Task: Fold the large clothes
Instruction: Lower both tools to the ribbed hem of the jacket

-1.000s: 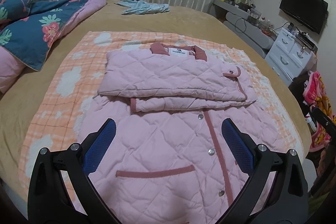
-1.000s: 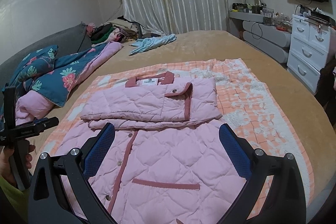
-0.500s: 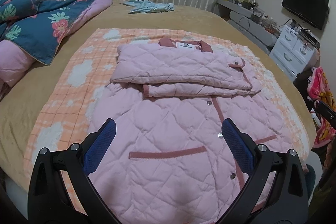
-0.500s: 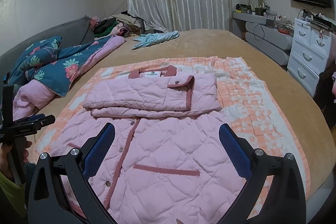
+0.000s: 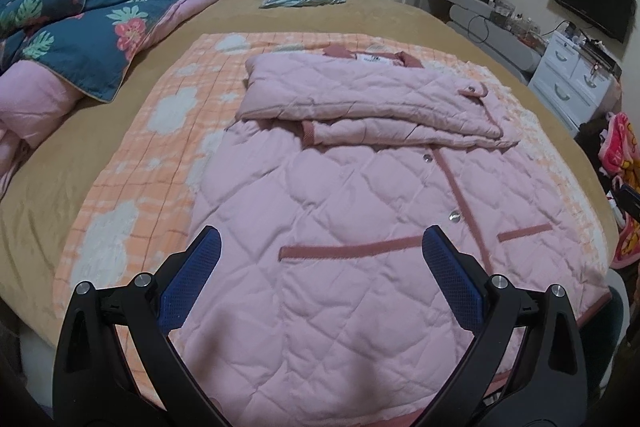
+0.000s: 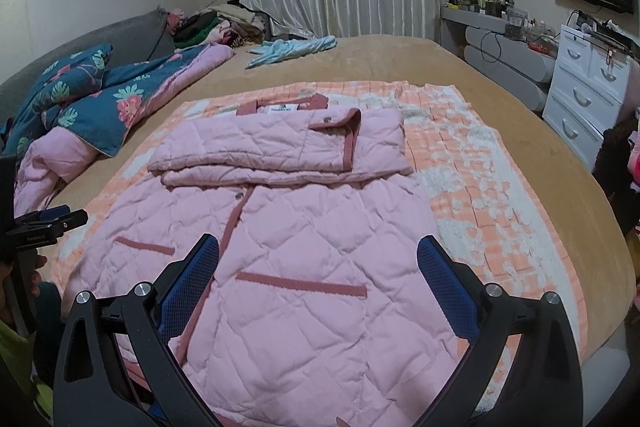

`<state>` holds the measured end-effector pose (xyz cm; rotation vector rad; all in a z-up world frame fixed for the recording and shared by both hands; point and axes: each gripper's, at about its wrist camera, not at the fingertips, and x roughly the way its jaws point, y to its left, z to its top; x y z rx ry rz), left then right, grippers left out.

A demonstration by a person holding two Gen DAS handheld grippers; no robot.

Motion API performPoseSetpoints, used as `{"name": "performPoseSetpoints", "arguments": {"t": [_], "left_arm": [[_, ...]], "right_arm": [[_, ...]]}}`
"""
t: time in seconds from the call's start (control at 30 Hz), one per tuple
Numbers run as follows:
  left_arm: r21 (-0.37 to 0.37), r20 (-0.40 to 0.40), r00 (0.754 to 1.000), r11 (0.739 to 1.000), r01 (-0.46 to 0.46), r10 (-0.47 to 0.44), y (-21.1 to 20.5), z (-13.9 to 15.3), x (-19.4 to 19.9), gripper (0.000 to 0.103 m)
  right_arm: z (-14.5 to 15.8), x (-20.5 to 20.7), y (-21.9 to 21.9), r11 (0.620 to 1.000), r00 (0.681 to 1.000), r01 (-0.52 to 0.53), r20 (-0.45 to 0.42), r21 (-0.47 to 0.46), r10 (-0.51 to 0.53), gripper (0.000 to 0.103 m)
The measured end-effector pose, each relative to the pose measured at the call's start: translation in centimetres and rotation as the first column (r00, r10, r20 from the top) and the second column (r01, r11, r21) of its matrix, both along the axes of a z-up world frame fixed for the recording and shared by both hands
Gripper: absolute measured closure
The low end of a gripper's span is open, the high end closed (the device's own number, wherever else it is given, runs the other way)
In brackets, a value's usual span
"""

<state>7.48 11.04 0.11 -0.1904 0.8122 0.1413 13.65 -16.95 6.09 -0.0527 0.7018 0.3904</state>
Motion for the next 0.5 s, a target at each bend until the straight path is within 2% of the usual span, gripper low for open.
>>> {"name": "performPoseSetpoints", "arguments": {"t": [0.5], "left_arm": [[0.019,-0.092,0.996,1.0,-0.019,0.021,1.7,-3.9,-2.3,0.009]], "right_arm": [[-3.1,-0.1,-2.8,0.999,0.995,0.039,-0.086,-0.035,-0.042,0.004]]}}
